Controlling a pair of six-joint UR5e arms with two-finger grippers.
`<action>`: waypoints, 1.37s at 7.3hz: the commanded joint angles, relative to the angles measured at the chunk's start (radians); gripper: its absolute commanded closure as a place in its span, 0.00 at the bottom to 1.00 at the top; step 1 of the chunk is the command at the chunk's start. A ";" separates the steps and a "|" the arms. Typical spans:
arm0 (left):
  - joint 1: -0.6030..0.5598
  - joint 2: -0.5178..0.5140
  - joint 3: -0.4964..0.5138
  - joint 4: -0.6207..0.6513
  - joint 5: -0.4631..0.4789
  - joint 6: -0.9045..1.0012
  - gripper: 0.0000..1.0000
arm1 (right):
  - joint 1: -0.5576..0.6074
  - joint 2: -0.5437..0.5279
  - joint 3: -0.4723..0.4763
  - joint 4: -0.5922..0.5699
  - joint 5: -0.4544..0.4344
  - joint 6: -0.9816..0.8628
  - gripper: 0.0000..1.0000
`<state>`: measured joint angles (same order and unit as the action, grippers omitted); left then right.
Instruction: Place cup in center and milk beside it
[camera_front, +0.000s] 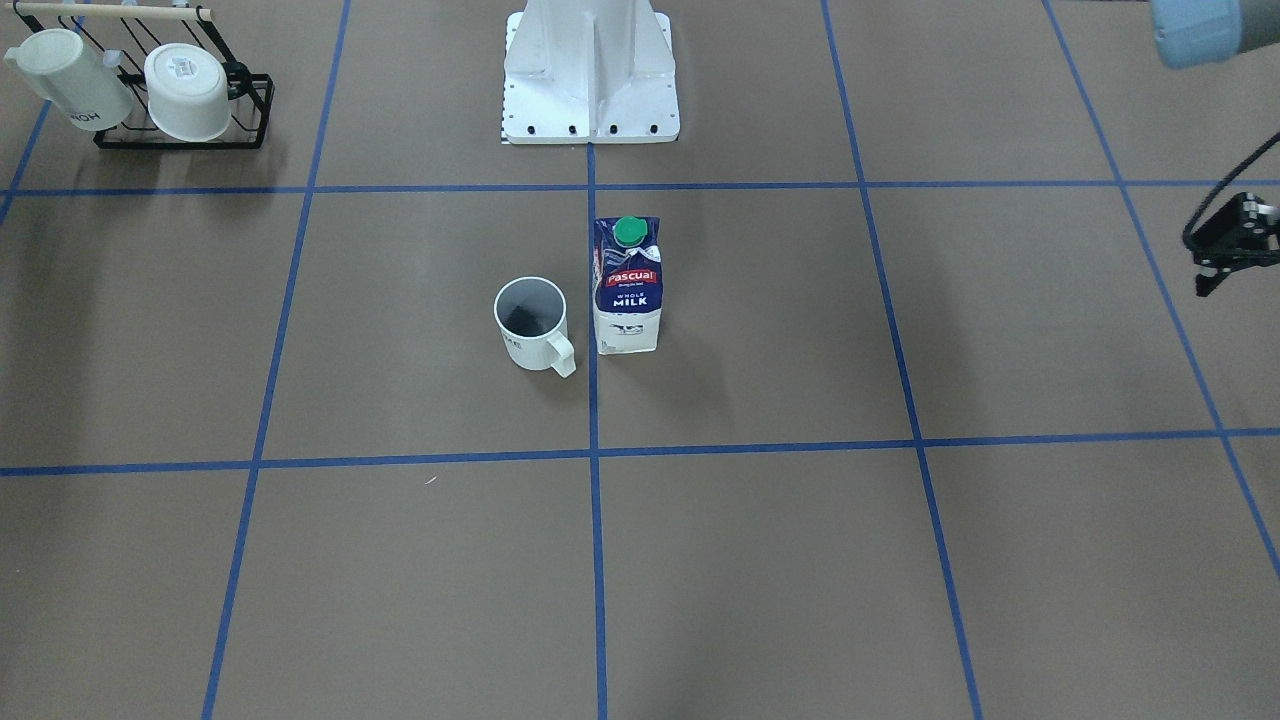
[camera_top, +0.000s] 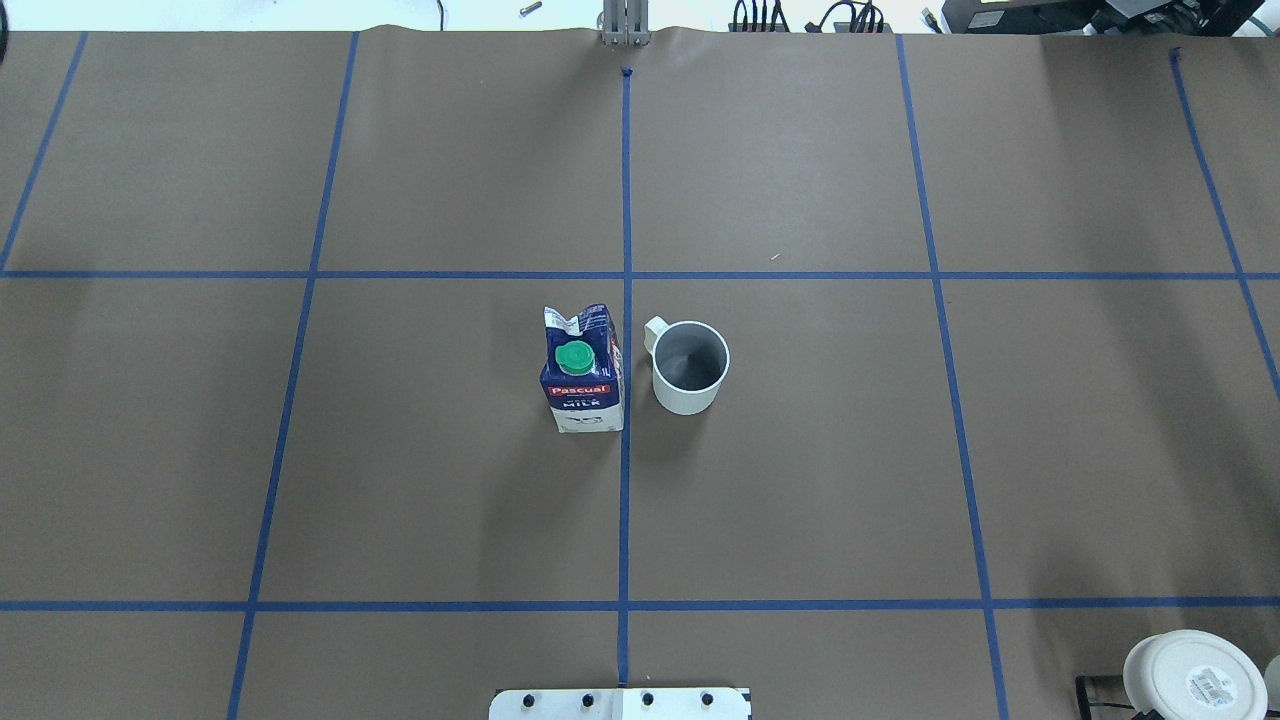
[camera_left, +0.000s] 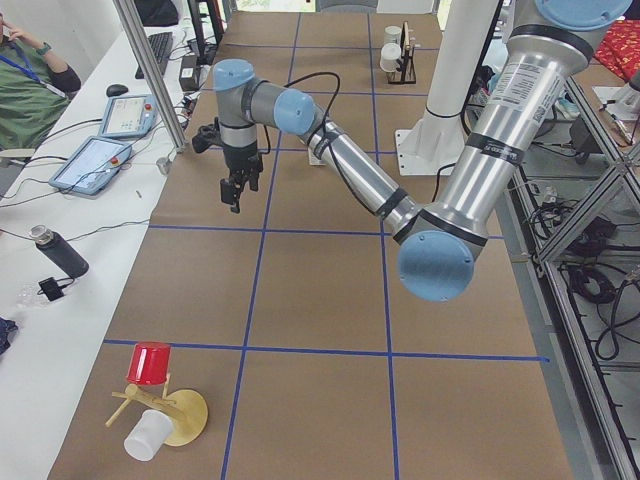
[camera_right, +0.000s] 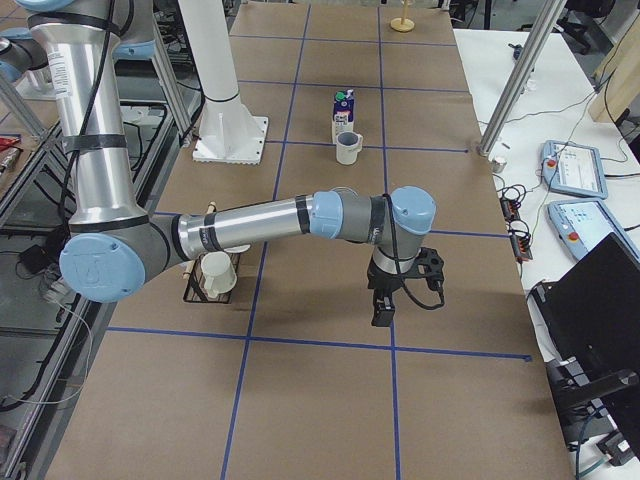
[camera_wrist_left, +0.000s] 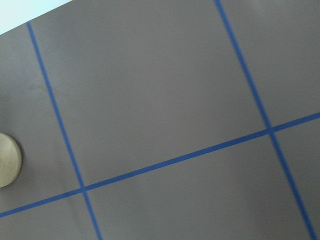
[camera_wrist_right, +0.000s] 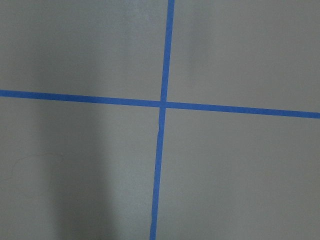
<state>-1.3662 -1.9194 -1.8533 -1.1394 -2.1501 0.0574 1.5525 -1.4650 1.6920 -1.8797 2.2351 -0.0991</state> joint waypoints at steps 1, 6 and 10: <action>-0.063 0.097 0.100 -0.005 0.001 0.091 0.02 | 0.000 -0.017 0.002 -0.001 0.000 -0.004 0.00; -0.163 0.399 0.121 -0.353 -0.258 0.087 0.02 | 0.001 -0.077 0.002 0.057 0.000 0.002 0.00; -0.177 0.424 0.095 -0.369 -0.252 0.096 0.02 | 0.000 -0.077 0.006 0.057 0.003 0.002 0.00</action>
<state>-1.5402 -1.4916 -1.7513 -1.5059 -2.4031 0.1518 1.5537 -1.5424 1.6971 -1.8226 2.2363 -0.0967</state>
